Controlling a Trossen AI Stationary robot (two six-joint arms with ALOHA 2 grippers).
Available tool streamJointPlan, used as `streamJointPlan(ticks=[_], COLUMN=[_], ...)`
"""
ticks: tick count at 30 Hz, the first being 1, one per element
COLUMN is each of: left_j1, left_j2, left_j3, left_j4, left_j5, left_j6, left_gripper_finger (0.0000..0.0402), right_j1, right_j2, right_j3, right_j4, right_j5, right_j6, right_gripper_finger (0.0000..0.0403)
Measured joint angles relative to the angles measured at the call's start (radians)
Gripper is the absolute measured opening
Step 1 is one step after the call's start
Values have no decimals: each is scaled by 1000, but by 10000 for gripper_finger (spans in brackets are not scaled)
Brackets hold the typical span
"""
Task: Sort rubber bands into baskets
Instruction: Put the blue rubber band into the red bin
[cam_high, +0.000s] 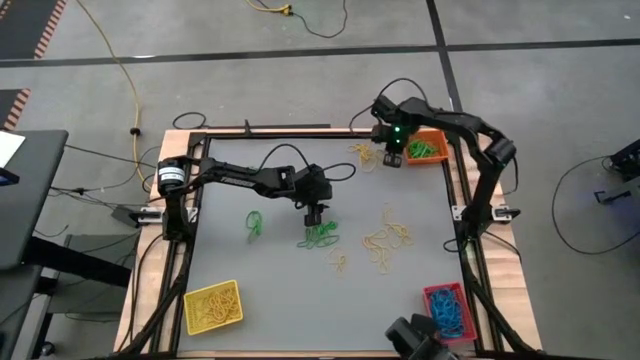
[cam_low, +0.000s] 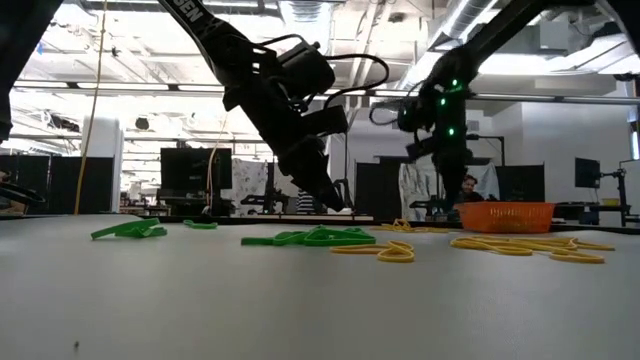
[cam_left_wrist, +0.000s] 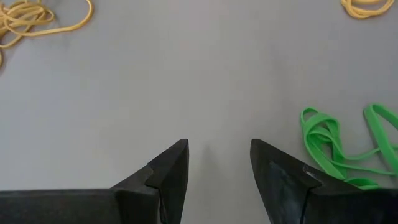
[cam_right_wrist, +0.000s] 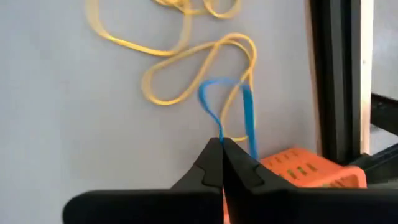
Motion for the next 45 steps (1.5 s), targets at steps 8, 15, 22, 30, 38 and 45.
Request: streamJointPlan(ticks=[8,15,22,30,38,45], left_j1=[0,0,0,-16,-39,-63], left_j2=[0,0,0,0,0,0], left_j3=[0,0,0,0,0,0], left_j4=[-1,6,6,6,16,47], left_j5=[0,0,0,0,0,0], left_j6=[0,0,-10,-15,-18,-27], left_gripper_finger=[163,163,163,163,163,163], right_j1=[88,243,506,898,1272,1549], right_j2=[-158,-293,-408,-467,-410,-324], right_j3=[0,0,0,1,1,1], right_j4=[-52,-202,-293,-302,-300,-272], right_j5=[-86,-98,-141,-122,-83,-64], right_j6=[62,189,412,779,1176,1541], right_gripper_finger=[17,17,17,17,17,17])
